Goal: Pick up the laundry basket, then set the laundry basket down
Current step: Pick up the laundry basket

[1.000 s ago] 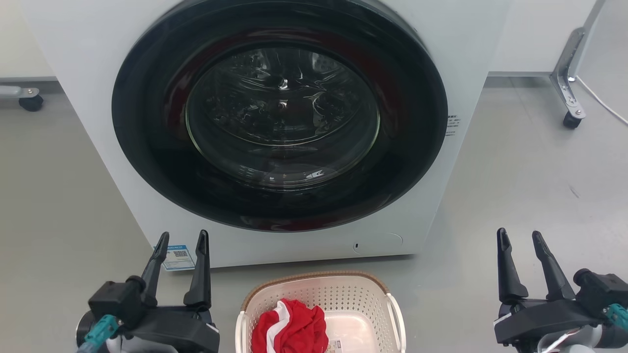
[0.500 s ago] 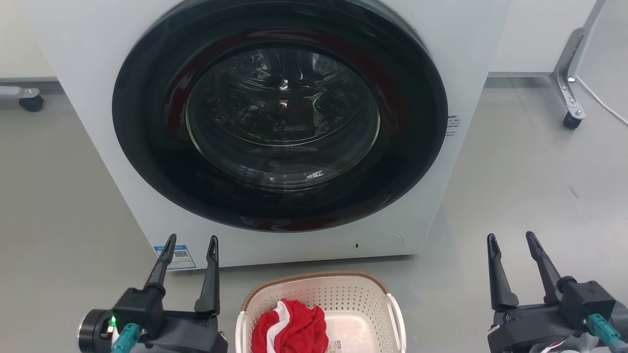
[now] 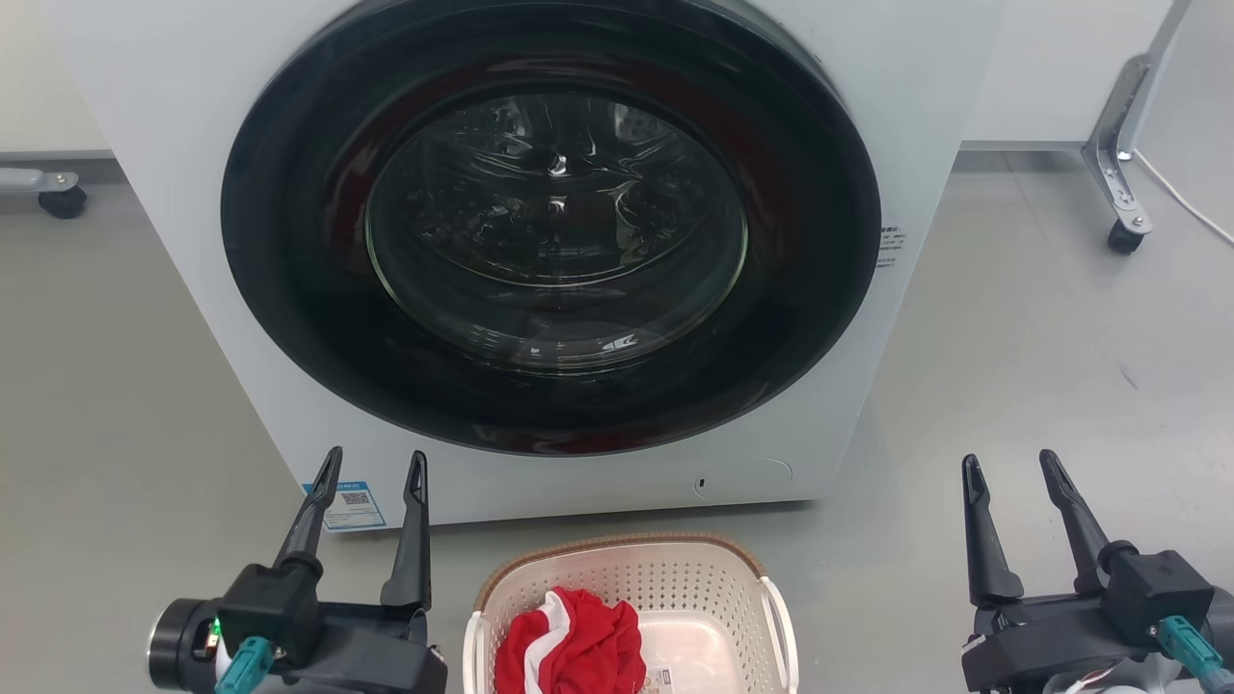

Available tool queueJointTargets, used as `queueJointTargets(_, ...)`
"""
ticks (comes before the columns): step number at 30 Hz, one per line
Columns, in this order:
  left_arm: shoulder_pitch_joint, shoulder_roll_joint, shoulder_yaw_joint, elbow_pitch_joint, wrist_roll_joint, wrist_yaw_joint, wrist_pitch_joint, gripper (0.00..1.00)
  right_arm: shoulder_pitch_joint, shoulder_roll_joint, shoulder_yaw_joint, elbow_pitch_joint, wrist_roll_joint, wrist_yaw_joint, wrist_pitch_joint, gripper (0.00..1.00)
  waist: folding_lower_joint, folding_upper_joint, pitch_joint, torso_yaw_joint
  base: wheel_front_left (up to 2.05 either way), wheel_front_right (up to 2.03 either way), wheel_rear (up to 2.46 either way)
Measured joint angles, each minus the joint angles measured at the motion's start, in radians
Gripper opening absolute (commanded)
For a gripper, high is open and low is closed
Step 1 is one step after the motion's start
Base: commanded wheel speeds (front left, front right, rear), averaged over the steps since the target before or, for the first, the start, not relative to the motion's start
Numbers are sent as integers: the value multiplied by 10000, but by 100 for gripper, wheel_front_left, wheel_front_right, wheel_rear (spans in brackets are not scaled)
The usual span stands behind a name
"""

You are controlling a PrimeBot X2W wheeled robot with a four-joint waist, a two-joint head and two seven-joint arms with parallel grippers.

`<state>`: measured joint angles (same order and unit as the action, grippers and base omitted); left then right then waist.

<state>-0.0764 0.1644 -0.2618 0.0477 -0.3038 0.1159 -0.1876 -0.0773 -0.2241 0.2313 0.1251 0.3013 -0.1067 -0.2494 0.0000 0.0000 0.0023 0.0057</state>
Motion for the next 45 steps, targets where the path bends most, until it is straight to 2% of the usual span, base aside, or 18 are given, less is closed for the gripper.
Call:
queueJointTargets(16,25,-67,50,52,-2,29,113,100,0,0,0,-2,2,0,0,100,0,0,37,0,0,0,0)
queueJointTargets(34,215,-150,228,303,-27,73,700,100,0,0,-12,58,17,2,-2,100,0,0,114,64,0,0,0)
queueJointTargets(45,227,-201,286,-23,4,75,802,100,-25,-2,17,-98,27,12,15,100,0,1,655,129,0,0,0)
